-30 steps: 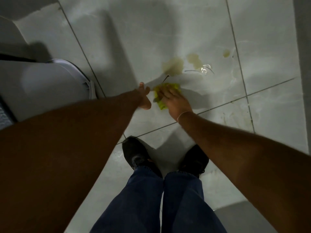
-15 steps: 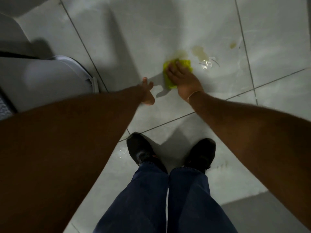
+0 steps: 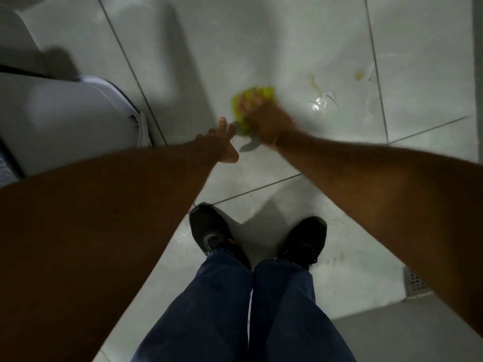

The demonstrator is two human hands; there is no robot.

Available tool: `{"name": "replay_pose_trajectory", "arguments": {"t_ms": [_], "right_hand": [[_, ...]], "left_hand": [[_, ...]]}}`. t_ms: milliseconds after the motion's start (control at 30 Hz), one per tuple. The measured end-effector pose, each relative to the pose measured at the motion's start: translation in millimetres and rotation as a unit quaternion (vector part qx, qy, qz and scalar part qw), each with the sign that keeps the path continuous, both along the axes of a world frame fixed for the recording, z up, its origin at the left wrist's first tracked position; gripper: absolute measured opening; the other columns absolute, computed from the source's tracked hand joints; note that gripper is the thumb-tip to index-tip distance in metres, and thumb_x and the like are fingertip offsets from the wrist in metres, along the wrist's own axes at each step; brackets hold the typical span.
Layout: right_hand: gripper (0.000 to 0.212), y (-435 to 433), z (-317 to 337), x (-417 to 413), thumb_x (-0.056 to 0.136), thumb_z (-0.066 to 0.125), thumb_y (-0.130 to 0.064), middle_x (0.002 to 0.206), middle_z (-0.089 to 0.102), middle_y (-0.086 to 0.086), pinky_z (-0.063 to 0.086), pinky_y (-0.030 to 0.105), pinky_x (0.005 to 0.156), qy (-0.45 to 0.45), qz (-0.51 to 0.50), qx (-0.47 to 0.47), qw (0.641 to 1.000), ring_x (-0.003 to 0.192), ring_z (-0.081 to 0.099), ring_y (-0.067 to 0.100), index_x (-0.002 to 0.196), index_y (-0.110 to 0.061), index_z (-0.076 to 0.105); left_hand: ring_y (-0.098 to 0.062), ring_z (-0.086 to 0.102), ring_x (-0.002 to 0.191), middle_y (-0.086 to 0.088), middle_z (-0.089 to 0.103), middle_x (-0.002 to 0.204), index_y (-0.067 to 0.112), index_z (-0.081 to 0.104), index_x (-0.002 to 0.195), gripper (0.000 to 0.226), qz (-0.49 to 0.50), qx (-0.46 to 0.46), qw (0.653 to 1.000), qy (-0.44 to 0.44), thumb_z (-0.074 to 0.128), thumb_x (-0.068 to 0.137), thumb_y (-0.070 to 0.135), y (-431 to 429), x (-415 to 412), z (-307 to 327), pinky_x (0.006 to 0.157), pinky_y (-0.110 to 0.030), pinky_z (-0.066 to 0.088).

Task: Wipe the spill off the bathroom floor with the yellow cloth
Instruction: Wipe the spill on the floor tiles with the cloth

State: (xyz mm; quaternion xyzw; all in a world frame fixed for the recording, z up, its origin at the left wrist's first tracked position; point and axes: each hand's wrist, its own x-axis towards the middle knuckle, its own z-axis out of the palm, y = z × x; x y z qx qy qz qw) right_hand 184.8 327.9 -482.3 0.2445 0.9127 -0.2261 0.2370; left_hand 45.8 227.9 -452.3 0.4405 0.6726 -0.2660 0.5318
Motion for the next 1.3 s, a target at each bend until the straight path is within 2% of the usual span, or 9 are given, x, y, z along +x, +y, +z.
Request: {"name": "replay_pose_trajectory", "arguments": {"t_ms": [67,167,300,467,567,700,867,1100,1300], "right_hand": [[0.072,-31,5,21,0.101,0.05,-0.019,0.171,0.008,0.007,0.008,0.053,0.129,0.004,0.069,-0.012,0.997,0.158,0.007,0.035,0.162,-0.018,0.012],[0.074,-35,4,66,0.095,0.043,0.004,0.171,0.013,0.001,0.017,0.045,0.129,0.045,0.055,-0.015,0.997,0.158,0.011,0.03,0.161,-0.021,0.021],[0.075,3,-2,69,0.093,0.044,0.005,0.17,0.018,0.005,0.018,0.043,0.129,0.01,-0.003,0.022,1.0,0.157,0.017,0.034,0.161,-0.019,0.022],[0.068,34,-2,23,0.098,0.046,-0.01,0.171,0.013,0.007,0.023,0.049,0.126,-0.051,-0.19,0.037,0.98,0.155,0.016,0.04,0.16,-0.017,0.021],[0.062,-17,8,21,0.1,0.031,-0.014,0.17,0.013,0.009,0.014,0.054,0.127,-0.061,-0.166,0.021,0.984,0.156,0.012,0.039,0.161,-0.016,0.018],[0.065,-102,25,67,0.1,0.036,-0.014,0.171,0.01,0.001,0.013,0.049,0.128,-0.074,-0.083,-0.038,0.993,0.159,0.007,0.03,0.162,-0.019,0.015],[0.062,-74,20,72,0.1,0.026,-0.014,0.17,0.017,0.001,0.019,0.045,0.127,-0.069,-0.05,-0.01,0.996,0.157,0.016,0.029,0.161,-0.021,0.02],[0.064,39,0,19,0.102,0.041,-0.011,0.172,0.007,0.002,0.019,0.047,0.128,-0.049,-0.194,-0.002,0.98,0.158,0.01,0.034,0.161,-0.02,0.018],[0.082,-19,4,72,0.089,0.046,0.006,0.171,0.012,0.002,0.017,0.045,0.129,-0.02,-0.238,-0.015,0.971,0.158,0.009,0.03,0.161,-0.019,0.019]], "left_hand": [[-0.036,0.016,0.164,-0.011,-0.007,0.178,0.023,-0.008,0.17,0.105,0.032,-0.022,0.999,0.004,0.067,0.096,0.027,8,-3,8,0.131,-0.049,0.023],[-0.037,0.019,0.163,-0.014,0.002,0.178,0.016,-0.008,0.169,0.094,0.02,-0.044,0.999,0.018,0.058,0.103,0.021,13,-1,14,0.131,-0.042,0.023],[-0.037,0.006,0.165,-0.012,-0.022,0.176,0.017,-0.005,0.17,0.084,-0.004,-0.046,0.999,0.013,0.05,0.107,0.022,18,0,20,0.133,-0.041,0.015],[-0.038,0.006,0.165,-0.007,-0.026,0.175,0.022,-0.001,0.171,0.088,-0.02,-0.022,1.0,0.002,0.056,0.104,0.021,12,1,15,0.133,-0.045,0.016],[-0.037,0.011,0.164,-0.006,-0.022,0.176,0.023,0.004,0.171,0.09,-0.026,-0.009,1.0,0.0,0.06,0.101,0.026,11,-3,11,0.133,-0.048,0.019],[-0.035,0.01,0.165,-0.006,-0.022,0.176,0.024,0.003,0.171,0.093,-0.024,-0.013,1.0,-0.003,0.062,0.099,0.029,8,-7,8,0.133,-0.048,0.019],[-0.036,0.016,0.163,-0.008,-0.017,0.177,0.024,0.006,0.171,0.096,-0.015,0.012,1.0,-0.001,0.065,0.095,0.031,-2,-2,7,0.13,-0.052,0.024],[-0.034,0.015,0.163,-0.006,-0.016,0.177,0.026,0.006,0.171,0.094,-0.021,0.033,0.999,0.011,0.064,0.097,0.032,-4,2,10,0.131,-0.053,0.02],[-0.032,0.013,0.164,-0.003,-0.017,0.177,0.026,0.007,0.171,0.094,-0.014,0.033,0.999,0.0,0.064,0.097,0.034,0,-1,7,0.132,-0.052,0.018]]}}
